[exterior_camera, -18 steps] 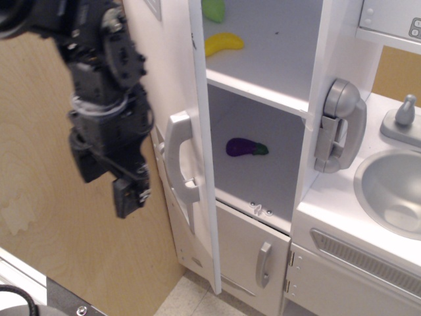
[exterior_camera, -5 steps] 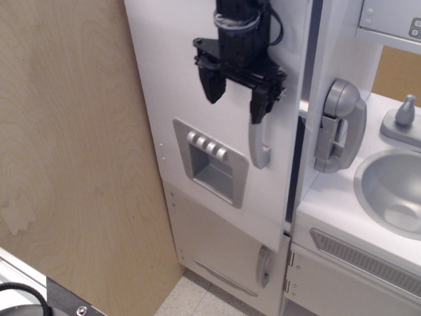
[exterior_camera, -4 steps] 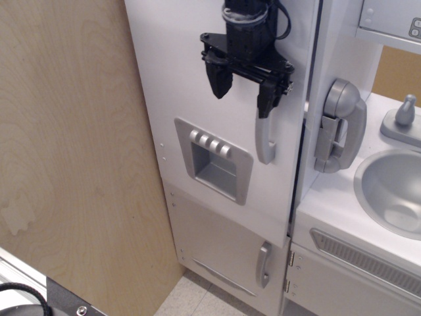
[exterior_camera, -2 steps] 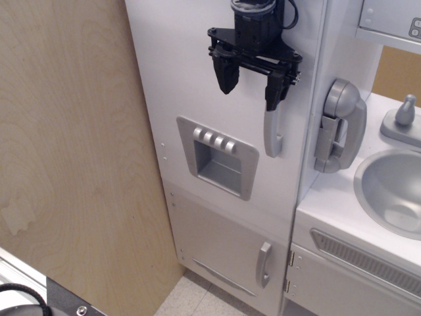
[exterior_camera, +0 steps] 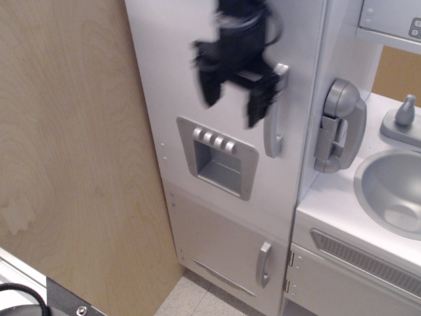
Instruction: Close fridge
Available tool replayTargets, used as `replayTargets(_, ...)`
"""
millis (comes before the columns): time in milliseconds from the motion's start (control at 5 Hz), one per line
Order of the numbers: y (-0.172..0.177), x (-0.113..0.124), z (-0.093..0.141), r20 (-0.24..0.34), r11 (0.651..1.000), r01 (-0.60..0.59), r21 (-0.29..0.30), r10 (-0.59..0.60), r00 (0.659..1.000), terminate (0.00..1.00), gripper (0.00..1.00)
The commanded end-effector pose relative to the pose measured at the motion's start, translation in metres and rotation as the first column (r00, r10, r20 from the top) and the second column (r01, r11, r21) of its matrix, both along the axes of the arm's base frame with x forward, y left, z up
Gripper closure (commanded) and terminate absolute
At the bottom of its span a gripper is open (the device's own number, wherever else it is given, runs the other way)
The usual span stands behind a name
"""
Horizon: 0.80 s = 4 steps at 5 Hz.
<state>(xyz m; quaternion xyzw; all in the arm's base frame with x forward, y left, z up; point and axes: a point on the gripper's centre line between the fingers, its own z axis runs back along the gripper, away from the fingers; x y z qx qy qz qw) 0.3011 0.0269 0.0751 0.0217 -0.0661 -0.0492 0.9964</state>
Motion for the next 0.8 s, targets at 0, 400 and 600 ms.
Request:
replayTargets(0,0.0117,-0.0381,0.0190,0.043,0.998,0.059,-0.002,-0.059,0.997,0.00,0.00)
replayTargets(400,0.0117,-0.0381,0.0190,0.043,0.998,0.059,-0.002,-0.059,0.997,0.00,0.00)
replayTargets(600,0.0117,-0.0381,0.0190,0.043,0.998,0.059,-0.002,-0.059,0.997,1.00,0.00)
